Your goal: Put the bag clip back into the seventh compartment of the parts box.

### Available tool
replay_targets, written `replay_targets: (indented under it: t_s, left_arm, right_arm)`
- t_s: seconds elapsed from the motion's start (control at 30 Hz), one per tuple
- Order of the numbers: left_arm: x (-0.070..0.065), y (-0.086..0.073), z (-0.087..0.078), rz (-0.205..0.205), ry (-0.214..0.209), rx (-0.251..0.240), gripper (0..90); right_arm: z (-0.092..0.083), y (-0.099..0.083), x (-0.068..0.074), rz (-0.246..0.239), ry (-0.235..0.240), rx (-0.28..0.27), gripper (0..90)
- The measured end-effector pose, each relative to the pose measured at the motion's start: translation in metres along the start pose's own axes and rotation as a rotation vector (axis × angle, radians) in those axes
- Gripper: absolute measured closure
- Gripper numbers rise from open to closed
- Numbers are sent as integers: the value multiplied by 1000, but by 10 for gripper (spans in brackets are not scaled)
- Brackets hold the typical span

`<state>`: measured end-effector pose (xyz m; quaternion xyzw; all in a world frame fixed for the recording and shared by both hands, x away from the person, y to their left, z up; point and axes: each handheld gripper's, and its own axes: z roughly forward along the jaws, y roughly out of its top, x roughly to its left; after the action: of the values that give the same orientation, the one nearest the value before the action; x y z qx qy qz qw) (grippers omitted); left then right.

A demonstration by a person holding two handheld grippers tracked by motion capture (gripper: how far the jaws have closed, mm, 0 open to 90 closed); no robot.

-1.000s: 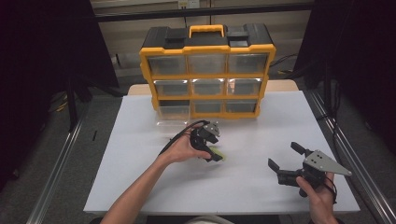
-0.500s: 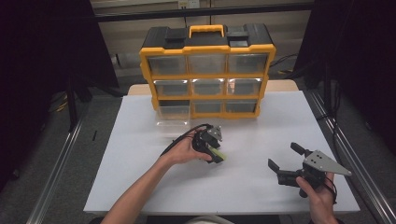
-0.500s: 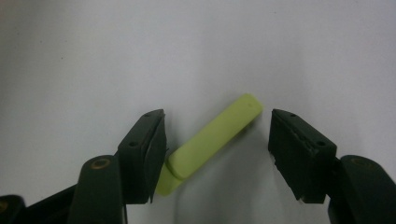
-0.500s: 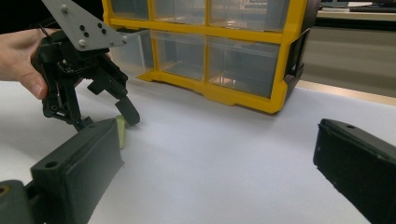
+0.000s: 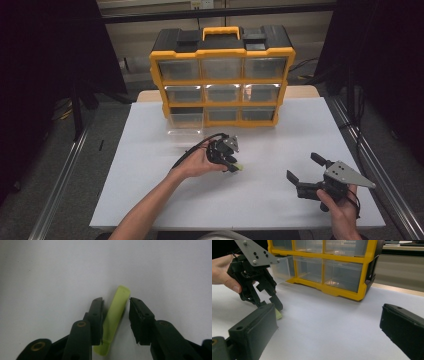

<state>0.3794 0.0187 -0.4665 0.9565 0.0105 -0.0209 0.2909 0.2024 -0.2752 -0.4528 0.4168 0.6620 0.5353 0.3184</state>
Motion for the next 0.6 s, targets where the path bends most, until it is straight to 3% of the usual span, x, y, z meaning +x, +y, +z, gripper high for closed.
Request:
replay_targets:
  t_s: [0.13, 0.27, 0.53, 0.6]
  left_arm:
    - [2, -1, 0, -9, -24, -7, 780]
    - [0, 0, 0, -14, -3, -7, 783]
    - [1, -2, -1, -40, -20, -15, 784]
    - [0, -2, -1, -43, -6, -20, 785]
  right_arm:
    - [0, 0, 0, -4, 1, 0, 7]
    - [0, 0, 0, -2, 3, 3, 7]
    - [-1, 0, -1, -2, -1, -1, 7]
    - [-1, 0, -1, -3, -2, -2, 7]
